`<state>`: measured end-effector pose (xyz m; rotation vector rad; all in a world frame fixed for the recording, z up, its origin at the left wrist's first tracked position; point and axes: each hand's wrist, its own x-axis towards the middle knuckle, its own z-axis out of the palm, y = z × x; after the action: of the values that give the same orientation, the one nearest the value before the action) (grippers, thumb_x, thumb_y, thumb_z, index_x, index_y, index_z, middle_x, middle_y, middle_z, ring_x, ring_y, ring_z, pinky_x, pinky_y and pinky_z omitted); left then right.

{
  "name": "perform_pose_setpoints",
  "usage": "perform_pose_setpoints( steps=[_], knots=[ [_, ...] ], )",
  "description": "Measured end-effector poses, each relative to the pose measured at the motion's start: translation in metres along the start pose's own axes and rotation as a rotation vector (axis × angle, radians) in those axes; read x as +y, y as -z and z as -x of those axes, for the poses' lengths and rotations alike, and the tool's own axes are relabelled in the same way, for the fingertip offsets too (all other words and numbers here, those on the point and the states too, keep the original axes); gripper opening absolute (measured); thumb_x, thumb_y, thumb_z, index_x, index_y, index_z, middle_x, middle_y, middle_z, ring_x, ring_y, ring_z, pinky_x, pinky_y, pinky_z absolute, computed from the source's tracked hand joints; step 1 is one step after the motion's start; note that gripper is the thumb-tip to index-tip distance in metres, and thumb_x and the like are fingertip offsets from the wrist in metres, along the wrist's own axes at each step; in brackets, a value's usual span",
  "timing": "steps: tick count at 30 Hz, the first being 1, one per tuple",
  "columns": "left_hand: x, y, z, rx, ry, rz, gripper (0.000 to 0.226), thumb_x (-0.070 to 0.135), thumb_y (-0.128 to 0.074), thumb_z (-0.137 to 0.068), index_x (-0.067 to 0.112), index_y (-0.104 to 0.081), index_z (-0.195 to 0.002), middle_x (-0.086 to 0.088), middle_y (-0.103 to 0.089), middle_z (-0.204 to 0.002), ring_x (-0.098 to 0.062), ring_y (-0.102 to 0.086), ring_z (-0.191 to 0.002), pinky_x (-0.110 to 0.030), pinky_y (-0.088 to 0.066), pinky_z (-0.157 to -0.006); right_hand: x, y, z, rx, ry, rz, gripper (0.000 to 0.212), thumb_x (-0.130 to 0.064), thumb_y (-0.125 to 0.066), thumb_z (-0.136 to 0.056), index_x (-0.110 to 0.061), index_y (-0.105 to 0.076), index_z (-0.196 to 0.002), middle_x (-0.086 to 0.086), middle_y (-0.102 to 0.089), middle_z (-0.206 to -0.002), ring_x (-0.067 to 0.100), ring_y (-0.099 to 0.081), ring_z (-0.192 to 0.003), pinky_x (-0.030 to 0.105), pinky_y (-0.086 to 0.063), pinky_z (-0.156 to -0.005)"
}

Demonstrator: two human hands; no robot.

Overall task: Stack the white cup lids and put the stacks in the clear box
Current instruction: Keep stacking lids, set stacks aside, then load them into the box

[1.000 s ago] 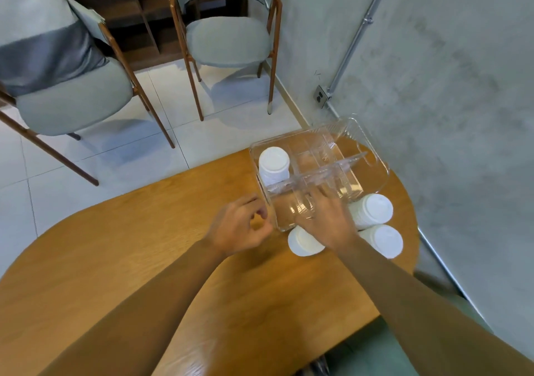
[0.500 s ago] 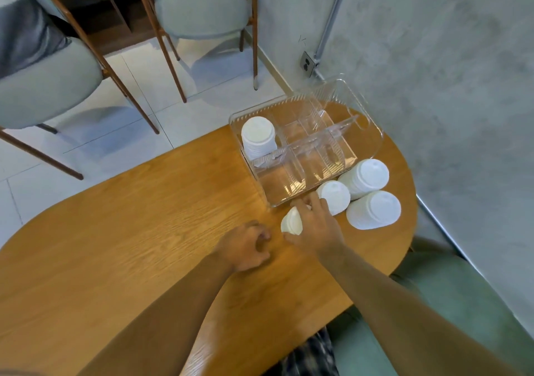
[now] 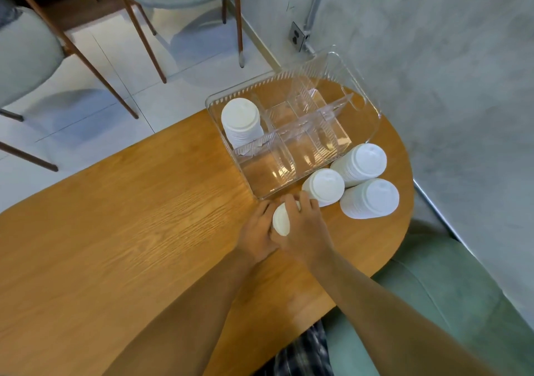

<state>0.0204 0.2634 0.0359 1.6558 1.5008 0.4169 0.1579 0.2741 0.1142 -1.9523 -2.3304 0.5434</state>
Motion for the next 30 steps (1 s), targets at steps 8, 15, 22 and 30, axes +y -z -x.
perform_pose_setpoints(
  steps=[8, 15, 22, 30],
  knots=[
    [0.011, 0.009, 0.0, 0.002, -0.063, -0.067, 0.095, 0.053, -0.09, -0.07, 0.019, -0.05, -0.149, 0.0, -0.055, -0.145, -0.021, -0.054, -0.129, -0.035, -0.056, -0.097, 0.003, 0.012, 0.001, -0.168, -0.02, 0.026, 0.085, -0.049, -0.086, -0.078, -0.028, -0.041, -0.147, 0.001, -0.043, -0.15, 0.029, -0.045, -0.134, 0.041, -0.058, -0.099],
    [0.03, 0.031, 0.011, 0.088, -0.274, -0.132, 0.093, 0.073, -0.075, -0.066, 0.009, -0.063, -0.131, -0.007, -0.061, -0.122, -0.025, -0.058, -0.111, -0.037, -0.056, -0.083, 0.013, 0.047, 0.02, -0.107, 0.013, -0.105, 0.087, -0.059, -0.087, -0.072, -0.027, -0.045, -0.141, -0.003, -0.044, -0.141, 0.022, -0.05, -0.125, 0.035, -0.058, -0.09],
    [0.081, 0.063, 0.004, 0.123, -0.341, -0.142, 0.093, 0.056, -0.089, -0.067, 0.005, -0.06, -0.138, -0.01, -0.058, -0.124, -0.028, -0.062, -0.106, -0.042, -0.059, -0.078, 0.007, 0.114, 0.016, -0.019, 0.06, -0.092, 0.084, -0.054, -0.087, -0.071, -0.024, -0.048, -0.138, -0.002, -0.046, -0.136, 0.025, -0.053, -0.119, 0.041, -0.057, -0.083],
    [0.137, 0.116, -0.046, 0.275, -0.402, -0.147, 0.088, 0.045, -0.093, -0.069, 0.006, -0.058, -0.14, -0.014, -0.058, -0.134, -0.032, -0.058, -0.121, -0.042, -0.055, -0.095, 0.007, 0.189, -0.032, 0.093, 0.07, -0.208, 0.084, -0.051, -0.088, -0.072, -0.02, -0.043, -0.136, -0.006, -0.042, -0.13, 0.014, -0.046, -0.112, 0.034, -0.048, -0.079]
  ],
)
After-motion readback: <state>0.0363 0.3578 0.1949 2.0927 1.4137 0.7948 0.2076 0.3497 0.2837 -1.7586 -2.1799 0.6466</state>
